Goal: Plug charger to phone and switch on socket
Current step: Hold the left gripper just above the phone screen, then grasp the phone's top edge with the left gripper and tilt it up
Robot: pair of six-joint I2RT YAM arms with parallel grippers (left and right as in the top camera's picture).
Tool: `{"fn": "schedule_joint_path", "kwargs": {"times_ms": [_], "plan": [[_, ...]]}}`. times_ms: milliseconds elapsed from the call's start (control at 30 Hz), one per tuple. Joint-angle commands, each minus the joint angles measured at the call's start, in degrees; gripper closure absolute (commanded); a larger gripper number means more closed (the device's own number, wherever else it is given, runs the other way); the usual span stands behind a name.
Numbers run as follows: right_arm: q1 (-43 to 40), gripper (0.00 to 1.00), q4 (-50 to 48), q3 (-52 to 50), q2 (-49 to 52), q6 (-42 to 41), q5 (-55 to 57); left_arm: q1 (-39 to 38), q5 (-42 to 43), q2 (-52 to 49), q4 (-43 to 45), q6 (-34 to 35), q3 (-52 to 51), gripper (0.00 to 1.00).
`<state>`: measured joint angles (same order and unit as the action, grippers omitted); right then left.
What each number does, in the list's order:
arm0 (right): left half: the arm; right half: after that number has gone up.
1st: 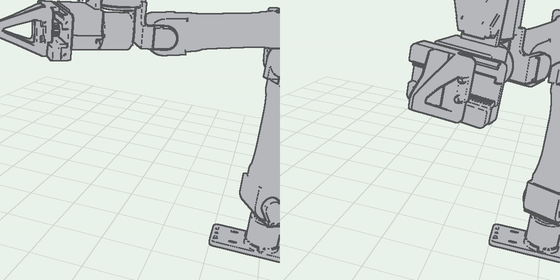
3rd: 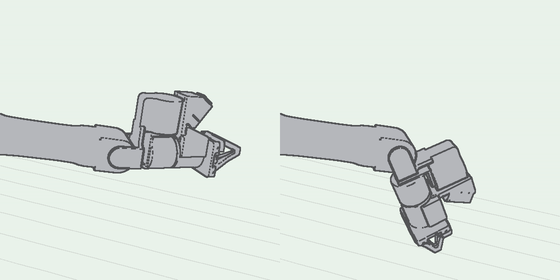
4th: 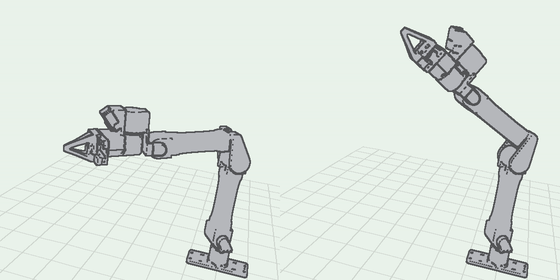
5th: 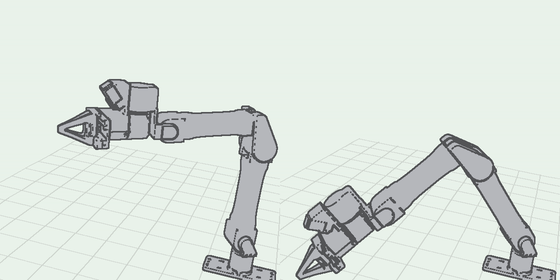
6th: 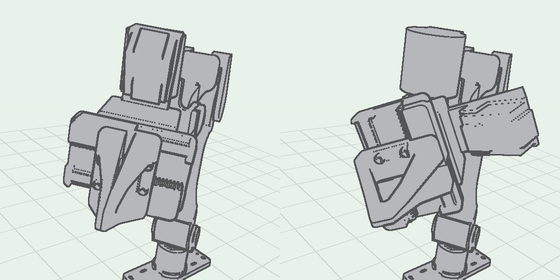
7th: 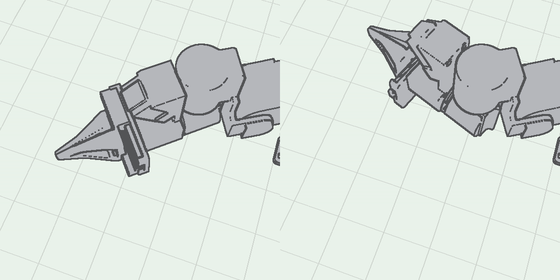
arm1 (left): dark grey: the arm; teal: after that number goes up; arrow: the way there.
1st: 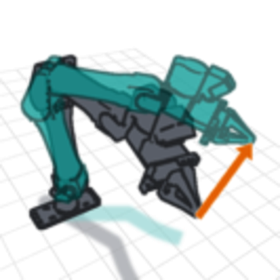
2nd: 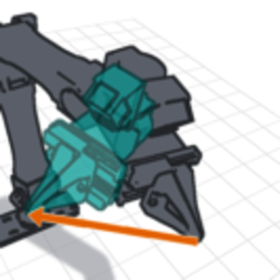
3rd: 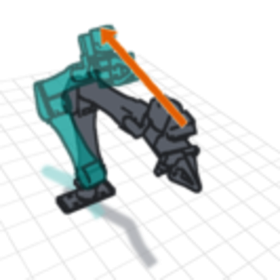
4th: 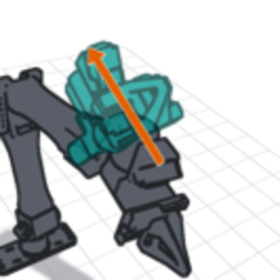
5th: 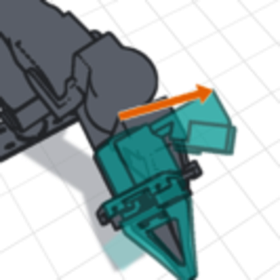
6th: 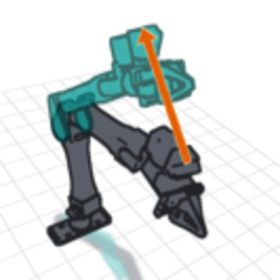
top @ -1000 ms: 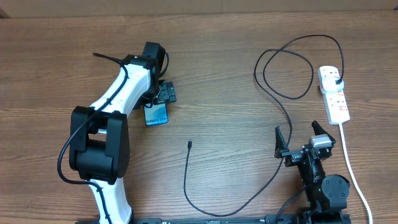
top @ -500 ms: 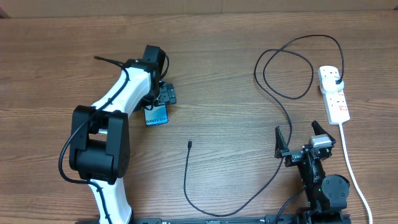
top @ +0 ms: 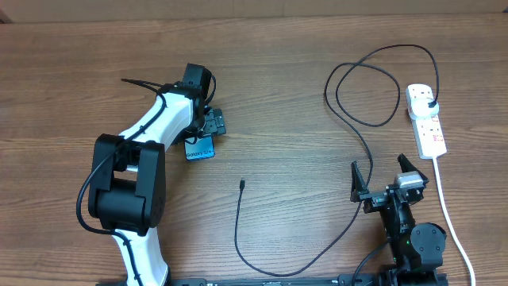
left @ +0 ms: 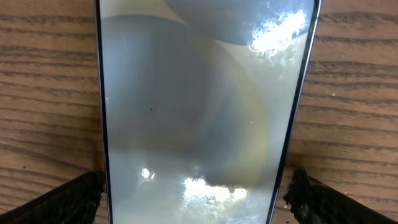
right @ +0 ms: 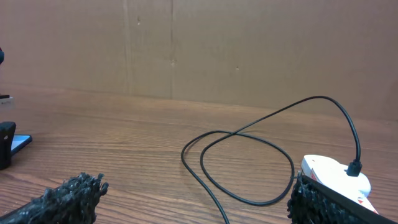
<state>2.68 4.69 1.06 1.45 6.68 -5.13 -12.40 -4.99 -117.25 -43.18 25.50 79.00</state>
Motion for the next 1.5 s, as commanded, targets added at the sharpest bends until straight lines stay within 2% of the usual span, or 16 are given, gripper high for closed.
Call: {"fn": "schedule_joint_path", "kwargs": {"times_ms": [0,1300,1367,1433,1467], "plan": [[0.3,0.0,-0.3,-0.6,0.1,0.3,0.1,-0.3,-1.1,-0.6,-0.4,-0.6,-1.9,0.0],[0.3,0.0,-0.3,-0.6,0.1,0.3,0.1,-0.4,-0.7,-0.6,-3.3,-0.6,-2.1,0.01],[0.3,0.0,-0.3,-0.6,0.1,0.3,0.1,-0.4,0.8,-0.6,-3.8,-0.7,-2.1,0.06],[0.3,0.0,-0.3,-0.6,0.1,0.3,0.1,-0.4,3.1,-0.6,-4.4,-0.7,-2.1,0.18],[0.3,0.0,-0.3,-0.6,0.1,0.3,0.1,-0.4,3.9,-0.6,-4.6,-0.7,-2.1,0.2]]}}
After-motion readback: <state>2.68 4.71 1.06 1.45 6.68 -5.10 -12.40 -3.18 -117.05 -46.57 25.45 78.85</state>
